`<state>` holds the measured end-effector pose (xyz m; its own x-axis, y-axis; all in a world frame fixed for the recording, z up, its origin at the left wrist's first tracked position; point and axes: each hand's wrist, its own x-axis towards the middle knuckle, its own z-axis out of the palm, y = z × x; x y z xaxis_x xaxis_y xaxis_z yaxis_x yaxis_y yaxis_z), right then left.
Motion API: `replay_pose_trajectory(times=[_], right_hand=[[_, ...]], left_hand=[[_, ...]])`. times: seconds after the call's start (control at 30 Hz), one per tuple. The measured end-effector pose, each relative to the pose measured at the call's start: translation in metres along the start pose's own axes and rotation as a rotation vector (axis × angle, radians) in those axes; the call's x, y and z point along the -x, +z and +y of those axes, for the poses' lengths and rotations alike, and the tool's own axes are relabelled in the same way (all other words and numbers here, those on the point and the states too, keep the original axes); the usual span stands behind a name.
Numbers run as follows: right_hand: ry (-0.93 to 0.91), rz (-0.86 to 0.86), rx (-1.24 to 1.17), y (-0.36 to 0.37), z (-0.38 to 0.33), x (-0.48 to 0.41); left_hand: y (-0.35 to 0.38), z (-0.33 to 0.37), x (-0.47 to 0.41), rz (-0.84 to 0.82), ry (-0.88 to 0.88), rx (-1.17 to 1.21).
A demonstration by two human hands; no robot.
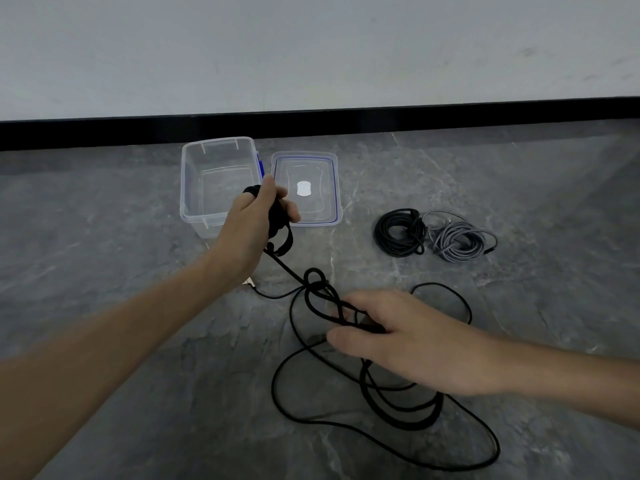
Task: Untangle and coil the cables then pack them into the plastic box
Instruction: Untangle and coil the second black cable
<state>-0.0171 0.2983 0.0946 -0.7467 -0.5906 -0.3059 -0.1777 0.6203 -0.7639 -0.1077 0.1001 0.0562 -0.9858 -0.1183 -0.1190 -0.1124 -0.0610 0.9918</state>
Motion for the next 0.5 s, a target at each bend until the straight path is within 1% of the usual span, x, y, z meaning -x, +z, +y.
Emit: replay_pose_trajectory(times=[0.07, 0.2, 0.27, 0.33, 0.43, 0.5], right_hand=[[0.003, -0.016, -0.019, 0.001, 0.007, -0.003], [0.096, -0.049, -0.081, -0.004, 0.029, -0.011], [0.164, -0.042, -0.214, -0.010, 0.041, -0.015], [0.193, -0.001, -0.364, -0.017, 0.048, -0.017], [0.118, 0.056, -0.429, -0.028, 0.046, -0.018], [0.044, 0.055, -0.456, -0.034, 0.041, -0.019]], left_hand=[[-0.001, 0.000, 0.000, 0.004, -0.001, -0.017], [-0.004, -0.004, 0.000, -0.006, 0.009, -0.069], [-0.004, -0.008, 0.001, -0.014, 0.002, -0.135], [-0.002, -0.012, 0.004, -0.019, -0.015, -0.217], [0.003, -0.020, 0.010, -0.063, -0.050, -0.298], [0.006, -0.023, 0.015, -0.118, -0.067, -0.330]])
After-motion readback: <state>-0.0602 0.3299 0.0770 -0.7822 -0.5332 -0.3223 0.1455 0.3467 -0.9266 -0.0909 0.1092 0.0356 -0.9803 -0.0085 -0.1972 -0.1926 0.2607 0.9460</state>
